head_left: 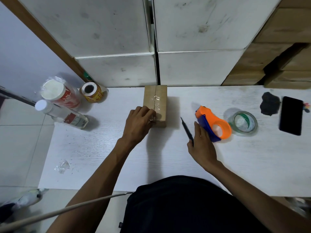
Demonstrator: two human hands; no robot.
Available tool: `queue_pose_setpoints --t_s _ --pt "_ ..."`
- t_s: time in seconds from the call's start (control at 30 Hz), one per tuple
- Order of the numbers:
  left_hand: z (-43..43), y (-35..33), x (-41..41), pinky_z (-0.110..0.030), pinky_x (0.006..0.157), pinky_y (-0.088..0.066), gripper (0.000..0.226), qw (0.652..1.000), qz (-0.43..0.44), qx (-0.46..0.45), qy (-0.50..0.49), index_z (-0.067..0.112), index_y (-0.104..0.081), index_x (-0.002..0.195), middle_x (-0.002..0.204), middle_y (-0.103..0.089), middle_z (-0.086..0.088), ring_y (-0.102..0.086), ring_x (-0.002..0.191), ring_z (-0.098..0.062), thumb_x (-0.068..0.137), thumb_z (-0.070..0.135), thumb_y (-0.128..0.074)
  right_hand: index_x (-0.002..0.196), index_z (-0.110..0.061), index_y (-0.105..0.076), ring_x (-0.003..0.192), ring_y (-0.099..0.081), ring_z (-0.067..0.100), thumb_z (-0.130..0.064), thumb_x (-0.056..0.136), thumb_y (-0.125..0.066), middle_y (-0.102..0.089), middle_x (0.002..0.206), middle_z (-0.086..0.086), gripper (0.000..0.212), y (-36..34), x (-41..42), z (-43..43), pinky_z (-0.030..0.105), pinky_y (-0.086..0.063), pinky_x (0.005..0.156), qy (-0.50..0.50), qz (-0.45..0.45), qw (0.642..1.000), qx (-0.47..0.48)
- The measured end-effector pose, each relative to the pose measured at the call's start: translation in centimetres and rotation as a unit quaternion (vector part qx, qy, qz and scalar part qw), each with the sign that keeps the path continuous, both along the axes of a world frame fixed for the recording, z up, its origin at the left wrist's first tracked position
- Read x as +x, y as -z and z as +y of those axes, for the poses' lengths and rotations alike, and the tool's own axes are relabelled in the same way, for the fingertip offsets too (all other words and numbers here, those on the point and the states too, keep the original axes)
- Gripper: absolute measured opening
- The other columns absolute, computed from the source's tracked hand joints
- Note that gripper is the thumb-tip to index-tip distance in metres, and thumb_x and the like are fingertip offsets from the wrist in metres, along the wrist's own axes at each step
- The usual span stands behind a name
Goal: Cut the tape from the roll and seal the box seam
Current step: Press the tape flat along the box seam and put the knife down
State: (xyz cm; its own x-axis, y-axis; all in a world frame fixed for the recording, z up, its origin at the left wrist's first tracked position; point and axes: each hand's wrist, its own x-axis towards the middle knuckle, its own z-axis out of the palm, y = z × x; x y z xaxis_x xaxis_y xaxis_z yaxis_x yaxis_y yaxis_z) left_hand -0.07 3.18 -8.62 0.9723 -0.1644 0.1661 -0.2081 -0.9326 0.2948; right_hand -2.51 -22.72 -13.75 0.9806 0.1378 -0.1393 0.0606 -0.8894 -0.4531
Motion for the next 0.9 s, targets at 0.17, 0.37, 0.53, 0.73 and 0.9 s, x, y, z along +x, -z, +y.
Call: queue_pose_setpoints --t_s 0.17,0.37,0.53,0.73,0.9 --pt "2.4 -0.6 -0.9 -0.039 0.072 -0.044 0.029 1.000 0.015 0.028 0.001 0.014 -0.062 0.101 0.104 -0.065 -0.007 -0.059 0.093 -0.031 0.080 0.021 -0.080 0.122 -0.004 -0.049 0.107 -0.058 0.033 -0.033 0.091 -0.061 -0.057 0.116 0.015 0.045 0.2 0.4 0.0 0.039 -0.049 0.070 0.048 0.095 0.993 -0.048" --pt "2.9 -1.0 -2.2 -0.038 0.074 -0.046 0.037 0.999 0.026 0.004 -0.018 0.015 -0.060 0.104 0.113 -0.064 -0.006 -0.057 0.102 -0.030 0.074 0.012 -0.082 0.085 -0.009 -0.042 0.077 -0.059 0.027 -0.028 0.097 -0.052 -0.055 0.083 0.008 0.025 0.6 0.7 0.0 0.032 -0.037 0.058 0.022 0.127 0.991 -0.021" --pt "1.9 -1.1 -3.0 -0.039 0.079 -0.050 0.042 0.997 0.040 -0.055 -0.040 0.019 -0.063 0.107 0.116 -0.065 -0.001 -0.056 0.109 -0.028 0.070 0.009 -0.080 0.089 -0.007 -0.049 0.075 -0.055 0.023 -0.023 0.102 -0.043 -0.058 0.085 0.008 0.021 0.0 0.5 0.3 0.029 -0.037 0.057 0.073 0.161 0.982 0.072" --pt "-1.3 -3.3 -4.1 -0.035 0.078 -0.050 0.043 0.985 -0.038 -0.152 -0.077 0.011 -0.067 0.106 0.108 -0.069 -0.003 -0.060 0.098 -0.026 0.073 -0.013 -0.054 0.109 -0.004 -0.057 0.065 -0.056 0.015 -0.015 0.104 -0.027 -0.057 0.084 0.006 0.033 -5.6 0.7 1.2 0.027 -0.048 0.063 0.224 0.231 0.883 0.342" --pt "-6.3 -8.5 -3.8 -0.020 0.078 -0.057 0.019 0.878 0.160 -0.427 -0.145 0.016 -0.064 0.116 0.099 -0.073 0.004 -0.071 0.085 -0.010 0.097 0.017 -0.061 0.101 -0.005 -0.066 0.054 -0.050 0.012 -0.015 0.106 -0.030 -0.057 0.070 0.002 0.038 -12.1 0.3 2.2 0.023 -0.041 0.054 0.188 0.309 0.716 0.597"
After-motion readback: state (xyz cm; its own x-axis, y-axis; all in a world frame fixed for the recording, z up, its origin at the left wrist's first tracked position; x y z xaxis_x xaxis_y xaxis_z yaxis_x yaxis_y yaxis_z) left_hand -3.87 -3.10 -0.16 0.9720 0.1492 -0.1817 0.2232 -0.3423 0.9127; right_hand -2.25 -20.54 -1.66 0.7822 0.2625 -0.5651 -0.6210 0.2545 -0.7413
